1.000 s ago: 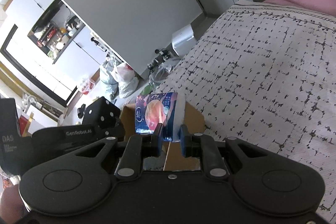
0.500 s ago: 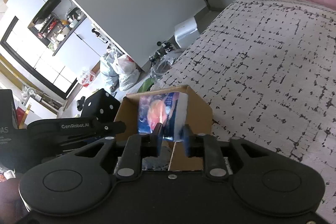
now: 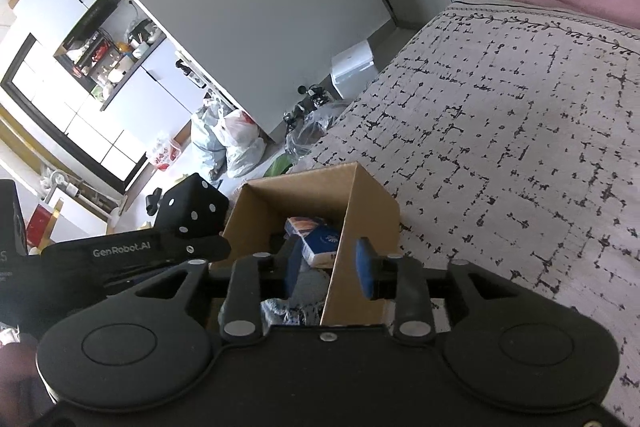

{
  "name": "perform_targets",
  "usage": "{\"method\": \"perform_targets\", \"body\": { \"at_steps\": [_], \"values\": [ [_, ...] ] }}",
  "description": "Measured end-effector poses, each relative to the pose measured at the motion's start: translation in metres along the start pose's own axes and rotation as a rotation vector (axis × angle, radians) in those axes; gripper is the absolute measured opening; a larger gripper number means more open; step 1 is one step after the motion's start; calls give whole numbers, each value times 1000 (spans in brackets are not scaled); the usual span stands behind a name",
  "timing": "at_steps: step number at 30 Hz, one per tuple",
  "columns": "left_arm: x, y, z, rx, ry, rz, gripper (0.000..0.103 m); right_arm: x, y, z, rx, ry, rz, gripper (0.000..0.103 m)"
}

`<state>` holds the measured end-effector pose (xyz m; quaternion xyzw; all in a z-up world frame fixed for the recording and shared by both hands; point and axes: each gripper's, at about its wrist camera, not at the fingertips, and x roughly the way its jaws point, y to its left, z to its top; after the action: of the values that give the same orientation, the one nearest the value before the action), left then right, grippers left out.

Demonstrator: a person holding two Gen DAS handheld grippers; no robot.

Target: Organize soft objects

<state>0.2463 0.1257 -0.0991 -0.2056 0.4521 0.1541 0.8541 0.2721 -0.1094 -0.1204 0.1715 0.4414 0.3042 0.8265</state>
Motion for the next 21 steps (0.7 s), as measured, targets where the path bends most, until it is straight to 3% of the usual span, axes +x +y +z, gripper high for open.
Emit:
{"method": "perform_targets", "body": {
  "at_steps": [10,12,21],
  "values": [
    [-42,0,-18,56,-13,-16,83,-39,7,-18,-32,-5,-52,59],
    [-51,-3,-21,78,-17,-25,83,-49,11,-21,-33,-16,-62,70],
    [-95,-3,-38,133,-57,-43,94,-94,32,-28,-91,-66,-151,98]
  ]
}}
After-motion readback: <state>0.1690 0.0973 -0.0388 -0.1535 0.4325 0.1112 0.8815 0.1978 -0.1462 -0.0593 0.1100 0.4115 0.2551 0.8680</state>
